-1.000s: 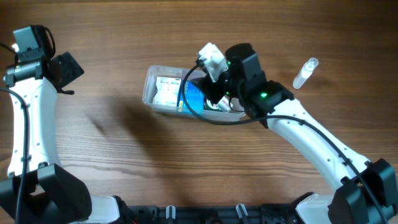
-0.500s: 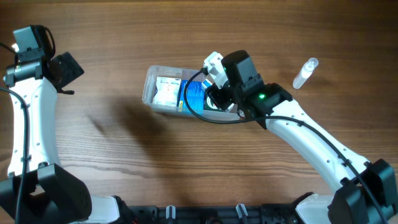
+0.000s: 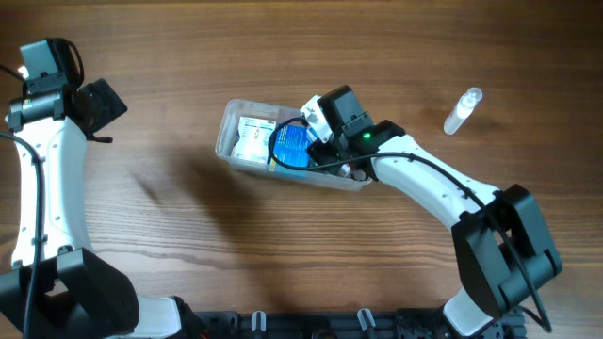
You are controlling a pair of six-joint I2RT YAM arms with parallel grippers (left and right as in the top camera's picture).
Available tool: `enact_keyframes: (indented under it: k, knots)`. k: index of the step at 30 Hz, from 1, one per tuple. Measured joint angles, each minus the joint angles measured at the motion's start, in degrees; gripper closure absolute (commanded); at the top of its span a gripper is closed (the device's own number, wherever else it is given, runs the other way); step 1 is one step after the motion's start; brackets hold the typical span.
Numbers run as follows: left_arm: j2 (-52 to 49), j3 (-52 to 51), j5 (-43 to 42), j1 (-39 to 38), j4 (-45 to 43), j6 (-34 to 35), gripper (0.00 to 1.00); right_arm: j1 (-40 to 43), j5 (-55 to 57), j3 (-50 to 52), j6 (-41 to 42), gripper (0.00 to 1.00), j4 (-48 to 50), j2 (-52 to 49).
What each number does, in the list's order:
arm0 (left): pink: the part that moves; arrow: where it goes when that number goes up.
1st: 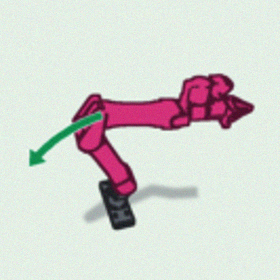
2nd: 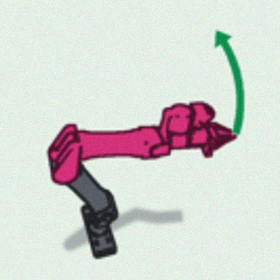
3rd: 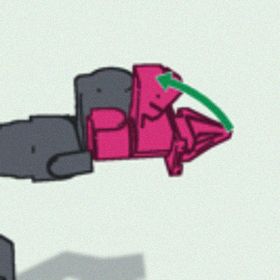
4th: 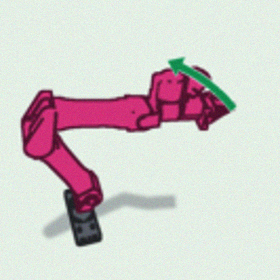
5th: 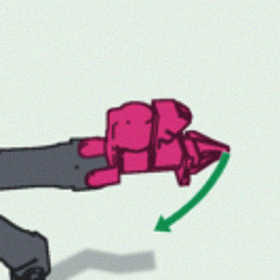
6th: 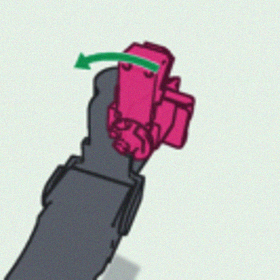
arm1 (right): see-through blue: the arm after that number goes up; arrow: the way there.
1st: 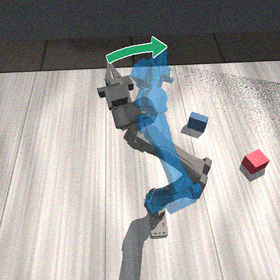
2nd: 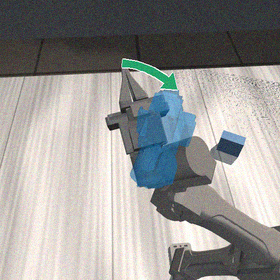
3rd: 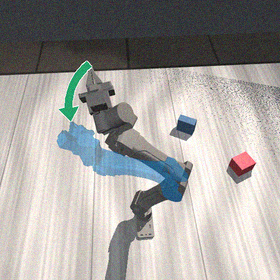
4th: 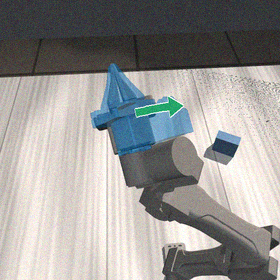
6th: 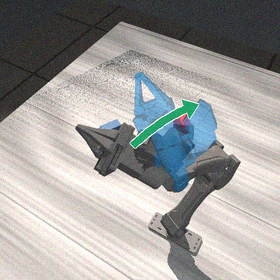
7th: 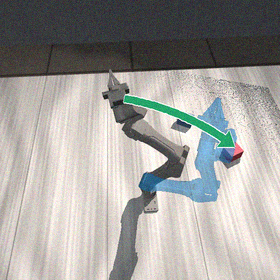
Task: Pack container
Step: 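Lift the Panadol box and carry it over the container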
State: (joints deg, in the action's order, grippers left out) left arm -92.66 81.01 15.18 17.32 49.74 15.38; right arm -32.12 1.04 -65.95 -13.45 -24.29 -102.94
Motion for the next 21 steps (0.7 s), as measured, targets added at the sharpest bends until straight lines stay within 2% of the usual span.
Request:
enact_keyframes:
  k: [2,6,7,16,19,21]
  knots:
    - [0.0,0.0,0.0,0.0,0.0,0.0,0.0,0.0,0.2,0.0,0.1,0.39,0.2,-0.2]
    - [0.0,0.0,0.0,0.0,0.0,0.0,0.0,0.0,0.5,0.0,0.0,0.52,0.4,-0.2]
    - [0.0,0.0,0.0,0.0,0.0,0.0,0.0,0.0,0.5,0.0,0.1,0.59,0.6,-0.2]
    - [0.0,0.0,0.0,0.0,0.0,0.0,0.0,0.0,0.9,-3.2,0.0,0.78,1.0,2.6]
    - [0.0,0.0,0.0,0.0,0.0,0.0,0.0,-0.5,0.4,-4.7,-0.1,0.75,1.0,6.2]
    - [0.0,0.0,0.0,0.0,0.0,0.0,0.0,-1.5,0.3,-5.4,-0.3,0.62,-0.2,7.9]
